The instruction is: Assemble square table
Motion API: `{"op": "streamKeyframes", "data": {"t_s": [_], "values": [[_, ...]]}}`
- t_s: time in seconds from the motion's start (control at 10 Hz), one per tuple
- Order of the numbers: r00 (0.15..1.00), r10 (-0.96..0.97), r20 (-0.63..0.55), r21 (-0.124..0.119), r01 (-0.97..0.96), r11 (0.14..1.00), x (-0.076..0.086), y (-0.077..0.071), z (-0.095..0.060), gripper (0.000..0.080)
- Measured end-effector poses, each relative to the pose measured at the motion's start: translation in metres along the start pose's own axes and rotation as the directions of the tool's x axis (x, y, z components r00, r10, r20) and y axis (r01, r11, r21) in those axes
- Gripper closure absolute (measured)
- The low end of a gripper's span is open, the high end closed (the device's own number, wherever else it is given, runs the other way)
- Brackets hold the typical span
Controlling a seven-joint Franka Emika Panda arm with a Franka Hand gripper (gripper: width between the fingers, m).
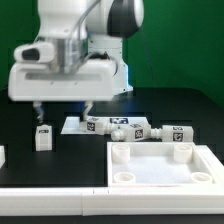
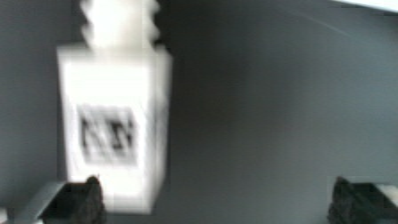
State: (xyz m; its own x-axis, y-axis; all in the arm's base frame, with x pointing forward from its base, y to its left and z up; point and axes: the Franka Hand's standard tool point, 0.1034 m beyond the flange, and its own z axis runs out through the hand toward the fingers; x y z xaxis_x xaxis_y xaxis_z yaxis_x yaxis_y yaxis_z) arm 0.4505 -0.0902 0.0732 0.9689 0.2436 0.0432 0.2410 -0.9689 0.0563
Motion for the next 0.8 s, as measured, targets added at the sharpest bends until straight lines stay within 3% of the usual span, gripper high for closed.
{"op": "streamKeyframes", "data": {"t_s": [0.1,0.3,0.4,0.5,0.6,0.8], "values": [[0.993,-0.106,-0.042,-0.025,0.105,0.994,0.010,-0.015,-0.012,0.0160],[0.990,-0.135,-0.027,-0.021,0.135,0.991,0.003,-0.014,-0.006,0.0151],[0.984,-0.171,-0.038,-0.034,0.170,0.985,0.004,-0.024,-0.003,0.0151],[0.970,-0.239,-0.039,-0.032,0.238,0.971,-0.005,-0.061,0.010,0.0151],[0.956,-0.292,-0.030,-0.016,0.292,0.956,-0.004,-0.089,0.017,0.0151],[0.943,-0.331,-0.042,-0.003,0.331,0.944,0.012,-0.132,0.020,0.0151]]}}
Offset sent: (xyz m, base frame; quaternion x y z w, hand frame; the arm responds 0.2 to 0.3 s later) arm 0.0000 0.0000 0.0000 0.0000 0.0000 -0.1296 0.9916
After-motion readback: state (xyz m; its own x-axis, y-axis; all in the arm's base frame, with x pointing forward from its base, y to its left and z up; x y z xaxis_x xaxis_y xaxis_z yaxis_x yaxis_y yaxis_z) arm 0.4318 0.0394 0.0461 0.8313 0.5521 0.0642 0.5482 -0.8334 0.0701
